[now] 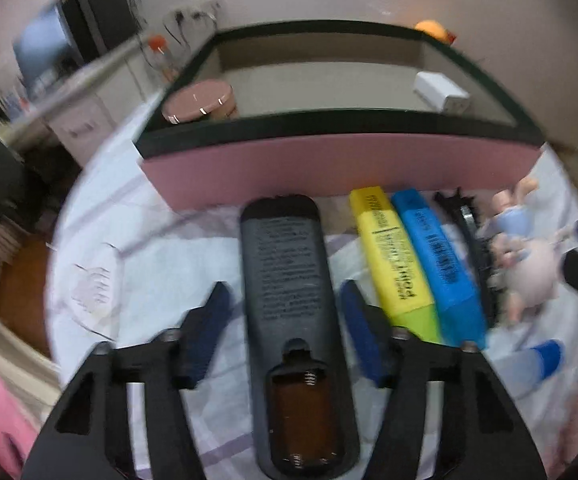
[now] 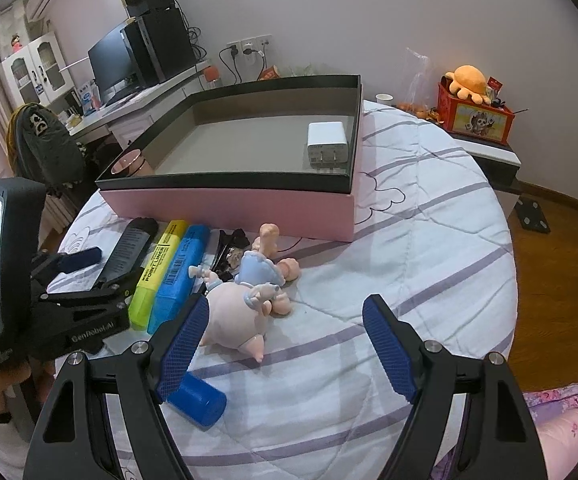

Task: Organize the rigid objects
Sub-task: 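Lower the left gripper onto the black remote control and grasp it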

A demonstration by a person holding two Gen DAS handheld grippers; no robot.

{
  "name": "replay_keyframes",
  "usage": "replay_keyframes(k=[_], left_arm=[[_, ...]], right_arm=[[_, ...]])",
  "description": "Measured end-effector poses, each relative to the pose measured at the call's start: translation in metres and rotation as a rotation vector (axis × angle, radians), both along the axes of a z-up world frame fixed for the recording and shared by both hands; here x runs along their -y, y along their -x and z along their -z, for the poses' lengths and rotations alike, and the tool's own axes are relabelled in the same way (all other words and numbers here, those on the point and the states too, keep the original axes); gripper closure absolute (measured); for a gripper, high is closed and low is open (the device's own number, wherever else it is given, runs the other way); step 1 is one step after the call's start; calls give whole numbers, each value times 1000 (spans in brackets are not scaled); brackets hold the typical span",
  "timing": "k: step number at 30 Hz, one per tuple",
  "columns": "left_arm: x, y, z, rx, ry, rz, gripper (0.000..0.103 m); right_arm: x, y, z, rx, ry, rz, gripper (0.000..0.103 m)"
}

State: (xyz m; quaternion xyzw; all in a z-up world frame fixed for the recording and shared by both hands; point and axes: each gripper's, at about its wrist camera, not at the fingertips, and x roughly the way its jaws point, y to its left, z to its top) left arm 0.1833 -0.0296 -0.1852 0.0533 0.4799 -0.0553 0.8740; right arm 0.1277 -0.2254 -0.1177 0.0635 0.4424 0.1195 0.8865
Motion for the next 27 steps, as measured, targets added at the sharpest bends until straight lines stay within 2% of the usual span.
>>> replay_keyframes(k=[5, 10, 15, 19, 27], left_arm=[[-23, 0, -5, -21, 117, 7, 56], [-35, 3, -3, -32, 206, 18, 58], [-52, 7, -7, -35, 252, 21, 58], [-67, 9, -8, -30, 258, 0, 57], [-94, 7, -8, -34, 323, -1, 57]], right_arm=[[-3, 0, -3, 6, -5, 2, 22], [-22, 0, -10, 16, -24, -36, 22], [-53, -1, -12, 20, 14, -75, 21], [-61, 0, -18, 29, 20, -66, 21], [-74, 0, -35, 64, 52, -62, 21]])
